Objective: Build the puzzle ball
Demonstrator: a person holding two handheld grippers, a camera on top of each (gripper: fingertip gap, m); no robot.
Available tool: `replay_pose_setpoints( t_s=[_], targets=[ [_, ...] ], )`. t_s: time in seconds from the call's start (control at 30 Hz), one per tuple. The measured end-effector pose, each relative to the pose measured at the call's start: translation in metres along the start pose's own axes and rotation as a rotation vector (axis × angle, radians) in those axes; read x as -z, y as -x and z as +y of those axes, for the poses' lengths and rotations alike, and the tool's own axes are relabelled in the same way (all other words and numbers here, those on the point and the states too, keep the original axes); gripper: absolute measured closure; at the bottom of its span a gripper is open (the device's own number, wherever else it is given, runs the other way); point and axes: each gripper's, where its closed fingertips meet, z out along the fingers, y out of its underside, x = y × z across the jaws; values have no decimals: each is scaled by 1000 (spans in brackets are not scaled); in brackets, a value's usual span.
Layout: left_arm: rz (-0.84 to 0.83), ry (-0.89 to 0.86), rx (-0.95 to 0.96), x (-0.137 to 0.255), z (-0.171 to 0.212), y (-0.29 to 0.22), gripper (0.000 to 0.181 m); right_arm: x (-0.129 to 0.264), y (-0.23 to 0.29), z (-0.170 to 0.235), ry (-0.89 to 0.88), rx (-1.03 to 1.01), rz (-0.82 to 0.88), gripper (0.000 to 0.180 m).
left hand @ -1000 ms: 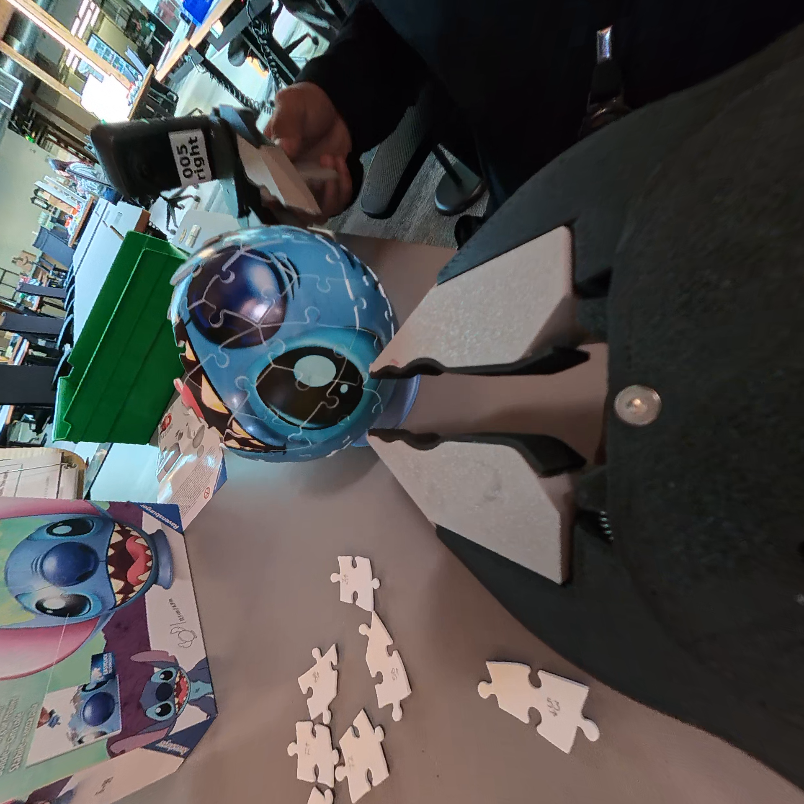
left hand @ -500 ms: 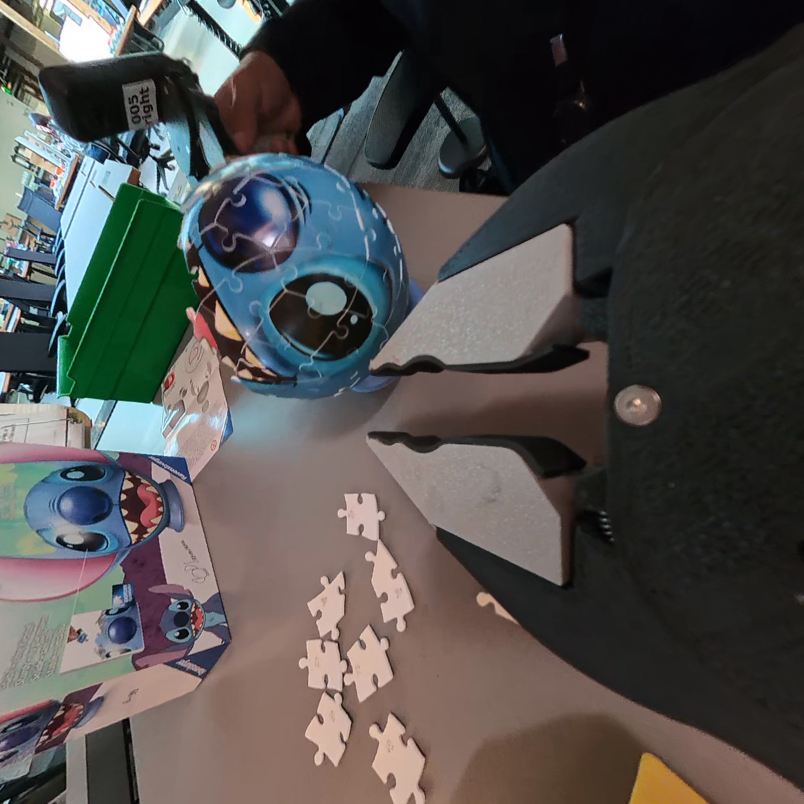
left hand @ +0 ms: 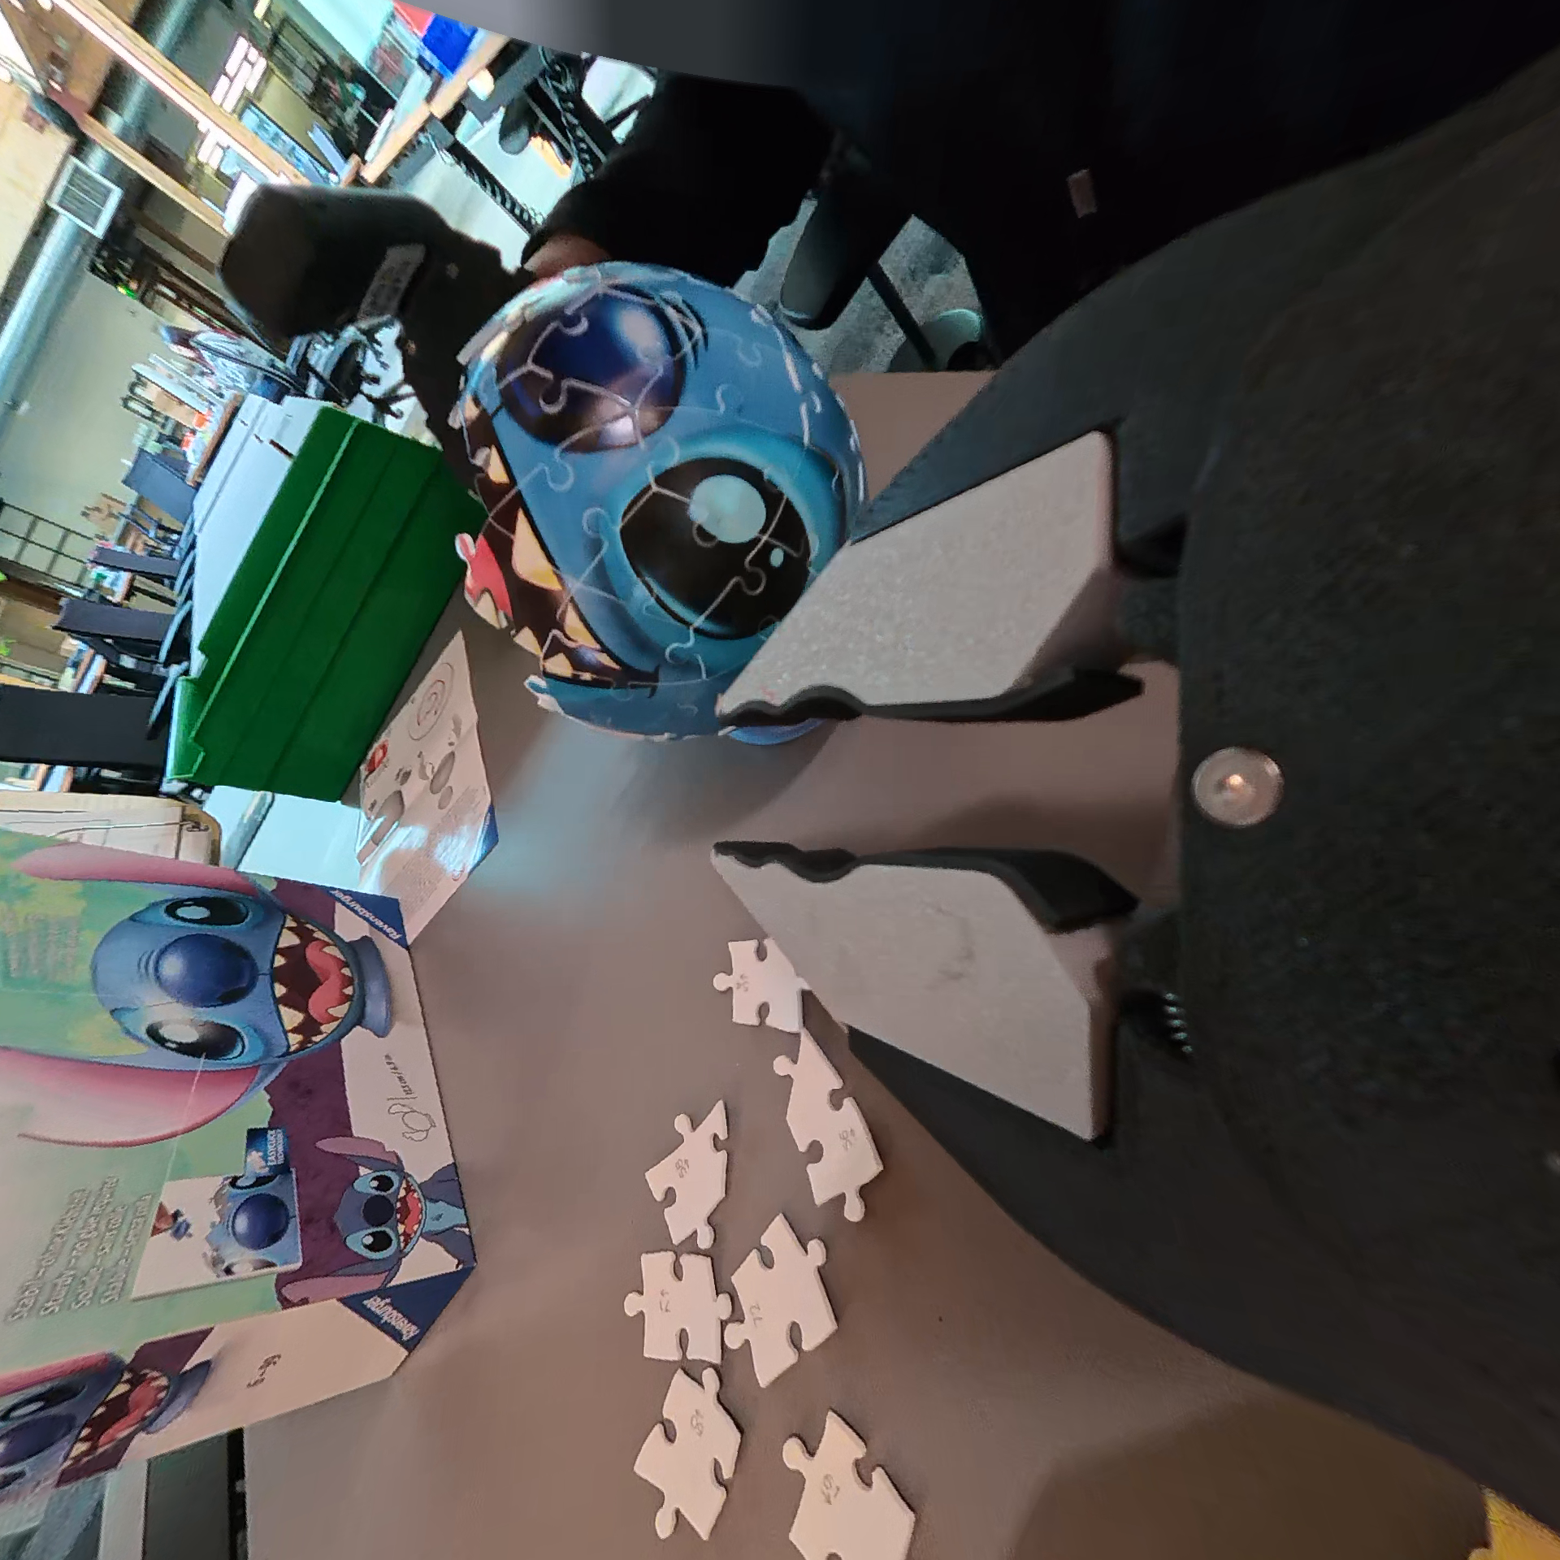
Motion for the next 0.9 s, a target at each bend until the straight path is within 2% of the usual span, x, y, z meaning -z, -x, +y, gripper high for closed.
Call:
replay_pose_setpoints(
  t_s=[0.2,0.23,0.5,0.53,0.6,0.63,0.73,0.9],
  targets=[
    [9,-32,21,4,-4,0,156,1,1,1,1,35,58,168],
    [6,-29,16,4,-5,-1,156,2,0,-1,-11,29,67,179],
    [-3,-29,-125,16,-34,-33,157,17,-3,-2,-51,-22,41,180],
    [-8,-24,-142,18,-35,-36,157,19,0,-3,-59,-24,29,177],
    [-20,-16,-165,20,-33,-41,157,19,11,-5,-65,-34,-27,155],
    [-24,-11,-169,21,-31,-43,157,18,18,-5,-60,-36,-56,151],
    [-29,2,-161,23,-23,-46,157,5,33,-1,-33,-14,-73,147],
    [-27,14,-142,23,-16,-50,157,-7,26,-4,-3,41,36,136]
  ],
)
